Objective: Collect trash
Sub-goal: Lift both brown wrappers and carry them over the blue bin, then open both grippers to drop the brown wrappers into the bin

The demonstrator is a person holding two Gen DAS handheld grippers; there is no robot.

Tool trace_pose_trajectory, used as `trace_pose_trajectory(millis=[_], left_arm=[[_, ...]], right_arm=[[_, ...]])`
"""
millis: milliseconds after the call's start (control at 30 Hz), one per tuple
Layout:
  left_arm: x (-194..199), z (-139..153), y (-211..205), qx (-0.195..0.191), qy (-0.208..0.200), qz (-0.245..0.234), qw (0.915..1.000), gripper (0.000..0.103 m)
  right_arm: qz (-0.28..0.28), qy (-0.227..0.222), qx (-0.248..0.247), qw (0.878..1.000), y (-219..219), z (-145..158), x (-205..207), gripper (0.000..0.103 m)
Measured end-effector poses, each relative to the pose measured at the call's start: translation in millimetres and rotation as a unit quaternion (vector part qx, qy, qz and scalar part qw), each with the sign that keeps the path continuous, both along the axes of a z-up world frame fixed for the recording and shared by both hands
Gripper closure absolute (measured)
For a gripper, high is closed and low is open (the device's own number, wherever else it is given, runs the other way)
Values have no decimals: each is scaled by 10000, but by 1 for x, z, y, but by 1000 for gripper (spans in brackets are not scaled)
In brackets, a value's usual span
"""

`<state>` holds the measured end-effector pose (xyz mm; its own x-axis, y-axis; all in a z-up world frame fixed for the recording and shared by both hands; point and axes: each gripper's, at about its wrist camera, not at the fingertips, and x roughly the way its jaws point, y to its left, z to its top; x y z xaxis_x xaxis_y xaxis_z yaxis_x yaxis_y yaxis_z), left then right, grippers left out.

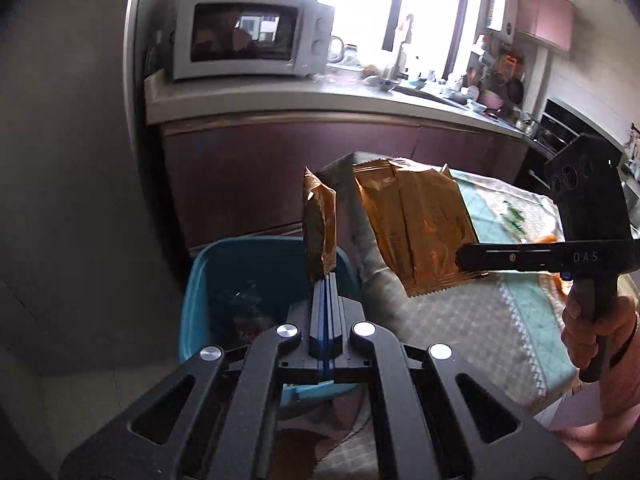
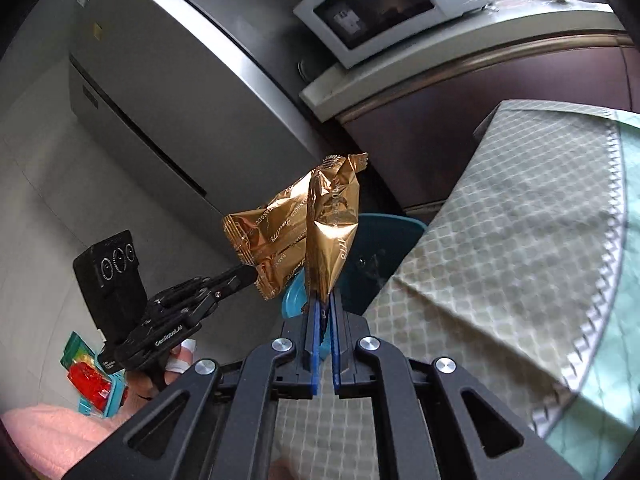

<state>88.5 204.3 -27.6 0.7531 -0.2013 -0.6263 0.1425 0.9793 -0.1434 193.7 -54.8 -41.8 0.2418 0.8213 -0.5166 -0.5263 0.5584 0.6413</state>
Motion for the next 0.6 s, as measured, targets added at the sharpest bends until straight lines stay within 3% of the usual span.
trace_pose_trajectory(millis=[367,600], left_arm=[[29,-60,32,77,730,399,9965,102],[47,-91,36,142,1035,540,9931,99]], right_arm=[[98,463,-872,9951,73,-35,32,98],[-45,553,-1176,9915,96,-48,47,98]])
